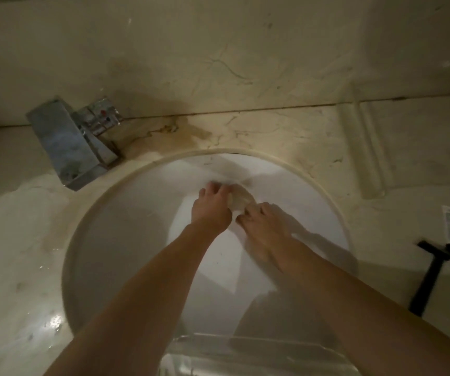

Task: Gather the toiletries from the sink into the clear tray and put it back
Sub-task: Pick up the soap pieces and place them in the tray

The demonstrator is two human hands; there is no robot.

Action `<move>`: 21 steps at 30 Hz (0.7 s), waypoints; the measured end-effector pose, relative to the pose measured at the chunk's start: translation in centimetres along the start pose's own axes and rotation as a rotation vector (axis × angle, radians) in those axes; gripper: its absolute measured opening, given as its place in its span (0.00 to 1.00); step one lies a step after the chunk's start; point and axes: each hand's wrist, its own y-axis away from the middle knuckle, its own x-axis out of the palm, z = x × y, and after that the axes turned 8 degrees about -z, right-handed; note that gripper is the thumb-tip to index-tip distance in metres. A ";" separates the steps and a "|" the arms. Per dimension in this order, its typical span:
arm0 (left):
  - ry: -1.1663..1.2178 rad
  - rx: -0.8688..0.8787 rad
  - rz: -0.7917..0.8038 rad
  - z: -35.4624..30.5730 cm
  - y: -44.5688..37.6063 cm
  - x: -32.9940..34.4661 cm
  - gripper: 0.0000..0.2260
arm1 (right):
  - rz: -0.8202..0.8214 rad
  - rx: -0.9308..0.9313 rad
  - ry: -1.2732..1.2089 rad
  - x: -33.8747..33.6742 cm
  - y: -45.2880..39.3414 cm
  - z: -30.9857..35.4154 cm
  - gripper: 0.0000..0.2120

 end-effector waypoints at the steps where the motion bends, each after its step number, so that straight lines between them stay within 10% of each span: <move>1: -0.024 0.016 -0.002 -0.3 -0.2 0.2 0.24 | 0.039 0.033 -0.028 0.2 0.0 -0.3 0.17; 8: -0.030 0.061 -0.048 -1.0 -0.9 0.2 0.25 | -0.098 0.509 -0.648 -1.5 1.7 -1.5 0.08; 14: 1.079 -0.542 0.284 -1.7 0.8 -3.9 0.08 | -0.076 0.762 -1.744 -3.9 3.7 -0.7 0.13; 21: 1.169 -0.456 0.503 -1.2 5.3 -8.6 0.09 | -0.105 0.768 -2.068 -6.6 7.9 0.4 0.09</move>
